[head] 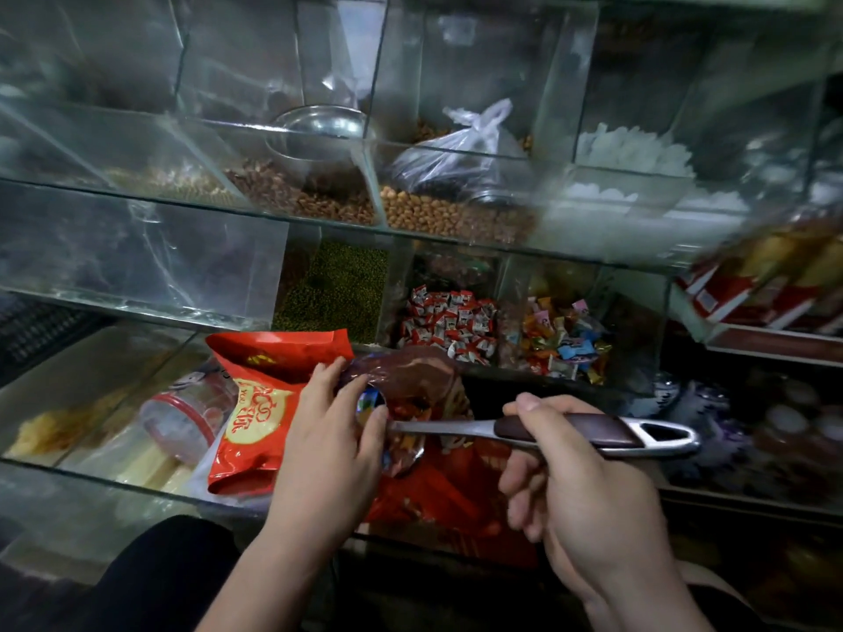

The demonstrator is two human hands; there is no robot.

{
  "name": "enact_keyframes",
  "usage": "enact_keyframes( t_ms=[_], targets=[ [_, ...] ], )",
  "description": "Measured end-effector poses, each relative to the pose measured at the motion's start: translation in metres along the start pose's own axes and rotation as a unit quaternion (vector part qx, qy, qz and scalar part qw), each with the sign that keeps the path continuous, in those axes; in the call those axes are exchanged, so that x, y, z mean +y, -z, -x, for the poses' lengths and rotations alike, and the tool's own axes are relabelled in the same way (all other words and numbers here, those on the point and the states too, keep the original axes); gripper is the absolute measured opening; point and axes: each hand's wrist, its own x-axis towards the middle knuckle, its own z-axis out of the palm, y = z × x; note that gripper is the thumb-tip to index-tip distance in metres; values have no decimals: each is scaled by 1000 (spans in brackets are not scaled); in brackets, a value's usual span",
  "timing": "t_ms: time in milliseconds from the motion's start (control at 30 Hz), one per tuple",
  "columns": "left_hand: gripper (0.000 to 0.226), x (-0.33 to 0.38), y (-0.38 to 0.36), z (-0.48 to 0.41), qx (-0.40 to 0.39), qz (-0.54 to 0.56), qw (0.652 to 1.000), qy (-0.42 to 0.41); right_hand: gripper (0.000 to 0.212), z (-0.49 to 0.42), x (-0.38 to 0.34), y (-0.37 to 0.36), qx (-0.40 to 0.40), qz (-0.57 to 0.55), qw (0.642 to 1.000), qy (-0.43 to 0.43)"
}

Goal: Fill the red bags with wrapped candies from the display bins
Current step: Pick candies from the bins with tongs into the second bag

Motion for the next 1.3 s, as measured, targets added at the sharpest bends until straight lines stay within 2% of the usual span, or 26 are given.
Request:
enact_keyframes(
  t_ms=[133, 300, 433, 567, 867, 1000, 1167, 1233, 1300],
  targets=[
    [58, 4, -1, 2, -9, -14, 1000, 3, 27, 5, -8, 11, -39, -22, 999, -15],
    [45, 26, -1, 5, 11, -62, 998, -30, 24, 8, -17, 30, -28, -45, 998, -24],
    [39, 60, -7, -11, -1, -58, 995, -82, 23, 3, -29, 53, 30, -66, 997, 19],
    [37, 111, -29, -46, -30, -54, 986, -158, 30, -11, -43, 81, 93, -86, 989, 76],
    [30, 200, -119, -118, -118, 32, 948, -293, 30, -51, -60, 141, 251, -92, 953, 141],
    [31, 210, -167, -131, -192, 70, 945, -254, 25, -77, -46, 149, 263, -13, 949, 176],
    [31, 199, -208, -135, -281, 114, 946, -111, 14, -97, -20, 156, 174, 176, 944, 218],
    [33, 190, -219, -135, -307, 124, 941, -76, 9, -99, -13, 162, 126, 273, 926, 229],
    [45, 185, -223, -136, -307, 137, 940, -53, 23, -98, -9, 168, 96, 369, 891, 248]
  ],
)
